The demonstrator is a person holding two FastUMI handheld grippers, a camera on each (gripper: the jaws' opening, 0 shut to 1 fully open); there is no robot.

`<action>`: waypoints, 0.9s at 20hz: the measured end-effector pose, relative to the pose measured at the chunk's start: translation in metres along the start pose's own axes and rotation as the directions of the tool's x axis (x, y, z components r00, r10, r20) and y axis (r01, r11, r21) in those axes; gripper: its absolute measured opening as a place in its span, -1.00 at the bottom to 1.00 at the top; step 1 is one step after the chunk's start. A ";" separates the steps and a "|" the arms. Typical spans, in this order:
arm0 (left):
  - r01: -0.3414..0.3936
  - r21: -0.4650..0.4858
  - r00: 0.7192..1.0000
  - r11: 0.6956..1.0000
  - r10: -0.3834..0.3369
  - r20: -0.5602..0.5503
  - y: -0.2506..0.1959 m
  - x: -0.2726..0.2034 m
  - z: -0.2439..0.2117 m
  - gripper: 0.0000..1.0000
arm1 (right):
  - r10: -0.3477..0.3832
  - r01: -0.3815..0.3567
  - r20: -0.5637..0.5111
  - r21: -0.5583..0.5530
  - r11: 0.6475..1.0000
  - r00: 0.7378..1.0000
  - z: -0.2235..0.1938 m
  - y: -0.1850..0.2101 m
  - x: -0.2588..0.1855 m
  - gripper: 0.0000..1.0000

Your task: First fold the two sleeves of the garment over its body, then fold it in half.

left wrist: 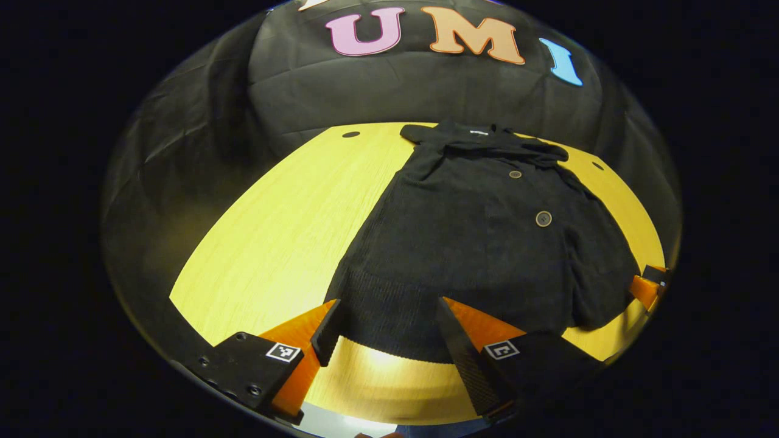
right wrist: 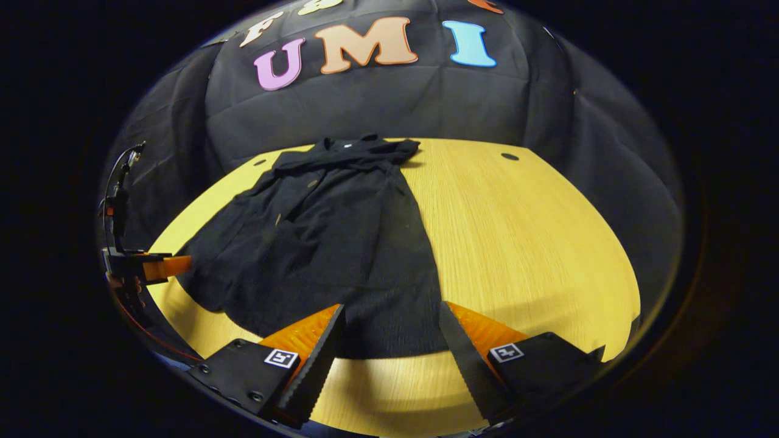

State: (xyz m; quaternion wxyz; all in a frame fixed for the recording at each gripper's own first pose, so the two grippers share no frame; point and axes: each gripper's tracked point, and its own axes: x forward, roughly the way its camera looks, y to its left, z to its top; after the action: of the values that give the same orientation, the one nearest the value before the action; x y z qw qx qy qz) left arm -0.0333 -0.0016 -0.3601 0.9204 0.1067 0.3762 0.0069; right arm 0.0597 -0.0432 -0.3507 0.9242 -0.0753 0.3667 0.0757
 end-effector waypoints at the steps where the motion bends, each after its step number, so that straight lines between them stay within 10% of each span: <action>1: -0.006 0.001 1.000 1.000 0.006 -0.009 0.001 0.001 -0.003 0.87 | -0.003 0.003 -0.012 0.003 1.000 1.000 -0.003 -0.001 0.001 0.96; 12: 0.012 -0.051 0.999 0.999 -0.010 0.032 -0.003 0.001 -0.007 0.89 | 0.000 0.000 -0.002 -0.025 1.000 1.000 -0.006 -0.001 0.006 0.86; 14: 0.022 -0.046 0.999 0.999 -0.020 0.041 -0.006 0.001 -0.007 0.77 | 0.013 -0.014 -0.008 -0.033 0.999 1.000 -0.006 0.002 0.006 0.88; 18: 0.068 -0.007 0.997 0.998 -0.067 0.045 -0.026 0.001 -0.004 0.14 | 0.040 -0.040 -0.001 -0.051 0.998 0.999 -0.008 0.016 0.007 0.32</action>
State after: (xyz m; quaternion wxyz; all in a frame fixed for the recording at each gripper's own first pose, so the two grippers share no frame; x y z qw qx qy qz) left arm -0.0375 -0.0264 -0.3690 0.9288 0.0901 0.3586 -0.0250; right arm 0.0566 -0.0287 -0.3623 0.9203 -0.0914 0.3661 0.1033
